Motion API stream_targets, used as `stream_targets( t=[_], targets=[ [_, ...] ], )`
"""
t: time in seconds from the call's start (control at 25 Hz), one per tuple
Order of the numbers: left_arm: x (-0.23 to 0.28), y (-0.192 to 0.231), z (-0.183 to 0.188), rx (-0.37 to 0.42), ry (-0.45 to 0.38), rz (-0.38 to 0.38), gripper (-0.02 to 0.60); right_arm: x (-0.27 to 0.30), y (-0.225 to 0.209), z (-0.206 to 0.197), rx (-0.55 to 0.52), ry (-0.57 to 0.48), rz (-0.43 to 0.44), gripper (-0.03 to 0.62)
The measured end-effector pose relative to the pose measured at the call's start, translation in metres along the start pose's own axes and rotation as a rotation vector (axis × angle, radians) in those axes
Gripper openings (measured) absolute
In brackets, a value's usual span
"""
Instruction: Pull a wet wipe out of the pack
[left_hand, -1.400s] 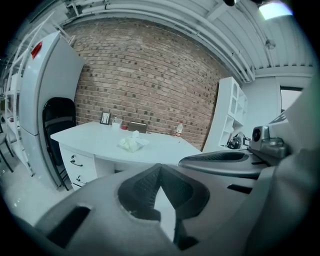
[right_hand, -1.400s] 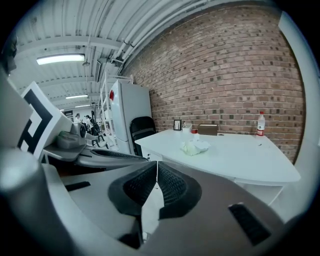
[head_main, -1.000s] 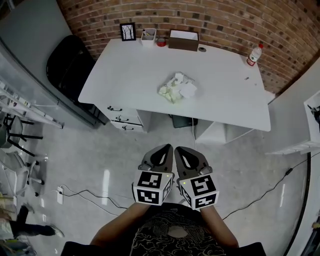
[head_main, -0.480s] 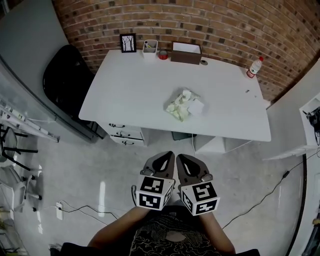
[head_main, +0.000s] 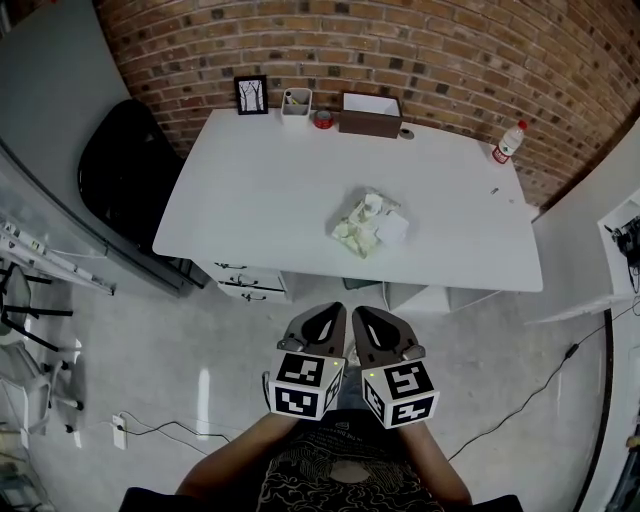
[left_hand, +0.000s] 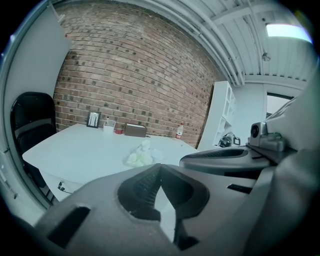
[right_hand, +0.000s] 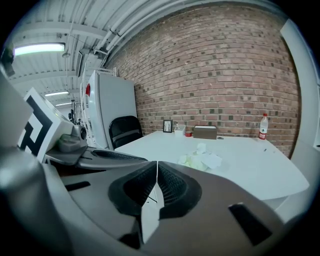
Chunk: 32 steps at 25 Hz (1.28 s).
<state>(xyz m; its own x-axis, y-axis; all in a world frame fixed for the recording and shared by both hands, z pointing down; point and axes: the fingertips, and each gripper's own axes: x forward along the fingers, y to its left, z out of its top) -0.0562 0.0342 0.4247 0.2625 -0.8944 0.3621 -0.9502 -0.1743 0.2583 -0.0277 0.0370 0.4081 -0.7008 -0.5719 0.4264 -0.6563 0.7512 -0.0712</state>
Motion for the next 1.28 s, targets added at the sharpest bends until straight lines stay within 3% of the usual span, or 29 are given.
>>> stream_targets(
  t=[1.0, 1.28],
  targets=[
    [0.151, 0.026, 0.046, 0.007, 0.07, 0.145, 0.011, 0.102, -0.134, 0.033, 0.036, 0.038, 0.126, 0.018],
    [0.174, 0.025, 0.047, 0.025, 0.109, 0.188, 0.011, 0.117, -0.161, 0.034, 0.049, 0.048, 0.165, 0.02]
  ],
)
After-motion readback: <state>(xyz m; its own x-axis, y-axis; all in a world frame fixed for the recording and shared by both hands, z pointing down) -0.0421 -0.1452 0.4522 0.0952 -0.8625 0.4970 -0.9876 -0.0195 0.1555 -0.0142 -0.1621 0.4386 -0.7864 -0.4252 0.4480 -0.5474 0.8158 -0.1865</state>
